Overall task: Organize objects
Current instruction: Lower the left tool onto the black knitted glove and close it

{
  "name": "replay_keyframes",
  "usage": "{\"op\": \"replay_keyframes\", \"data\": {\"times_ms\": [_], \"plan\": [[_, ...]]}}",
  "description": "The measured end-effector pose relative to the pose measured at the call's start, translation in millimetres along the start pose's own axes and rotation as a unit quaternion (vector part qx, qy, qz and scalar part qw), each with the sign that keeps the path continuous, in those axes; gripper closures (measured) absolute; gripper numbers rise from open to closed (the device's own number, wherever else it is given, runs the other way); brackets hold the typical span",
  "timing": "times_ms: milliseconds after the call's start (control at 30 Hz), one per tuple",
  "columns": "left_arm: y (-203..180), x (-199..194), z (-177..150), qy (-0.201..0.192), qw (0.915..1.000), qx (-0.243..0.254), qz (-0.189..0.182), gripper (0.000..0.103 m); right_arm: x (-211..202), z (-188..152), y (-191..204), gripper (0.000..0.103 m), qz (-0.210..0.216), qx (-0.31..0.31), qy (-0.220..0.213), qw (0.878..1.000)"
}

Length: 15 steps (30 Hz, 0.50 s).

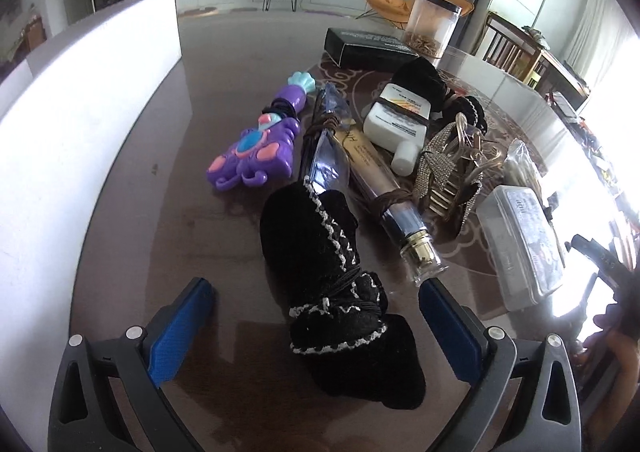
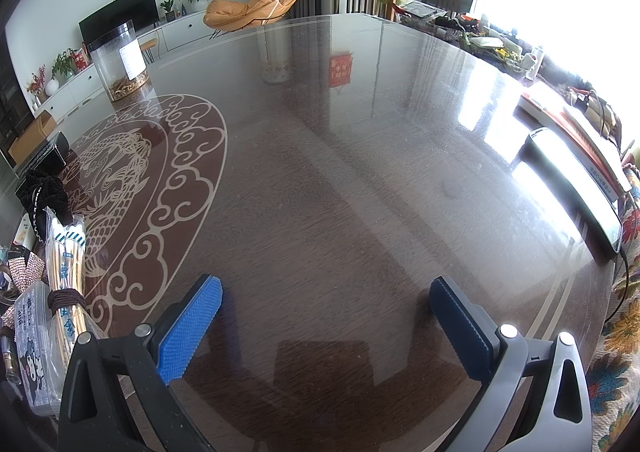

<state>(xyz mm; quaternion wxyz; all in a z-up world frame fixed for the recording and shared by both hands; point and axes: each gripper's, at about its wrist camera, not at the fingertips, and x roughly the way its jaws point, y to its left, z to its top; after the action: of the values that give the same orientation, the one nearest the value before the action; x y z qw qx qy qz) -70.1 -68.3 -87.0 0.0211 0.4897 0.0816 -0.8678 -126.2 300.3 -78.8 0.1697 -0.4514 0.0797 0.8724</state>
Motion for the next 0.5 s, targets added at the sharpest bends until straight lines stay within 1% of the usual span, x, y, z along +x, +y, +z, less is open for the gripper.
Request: {"op": "replay_keyframes", "data": {"times_ms": [100,233,400,500], "plan": [[-3.8,2.7,-1.2,0.004,0.9998,0.016,0.015,0.0,-0.1,0.1,-0.1,0.0,0.0,0.0,0.0,1.0],[-5.8,7.4,-3.5,0.003,0.9979,0.035,0.054,0.0,-0.1,0.1,0.0,0.0,0.0,0.0,0.0,1.0],[-3.9,7.4,-3.1,0.002,0.998,0.03,0.056,0.0,0.0,0.0,0.0,0.0,0.0,0.0,0.0,1.0],[-4.4,6.9,-5.1,-0.006,0.9978,0.03,0.059,0.0,0.0,0.1,-0.1,0.0,0.0,0.0,0.0,1.0]]}}
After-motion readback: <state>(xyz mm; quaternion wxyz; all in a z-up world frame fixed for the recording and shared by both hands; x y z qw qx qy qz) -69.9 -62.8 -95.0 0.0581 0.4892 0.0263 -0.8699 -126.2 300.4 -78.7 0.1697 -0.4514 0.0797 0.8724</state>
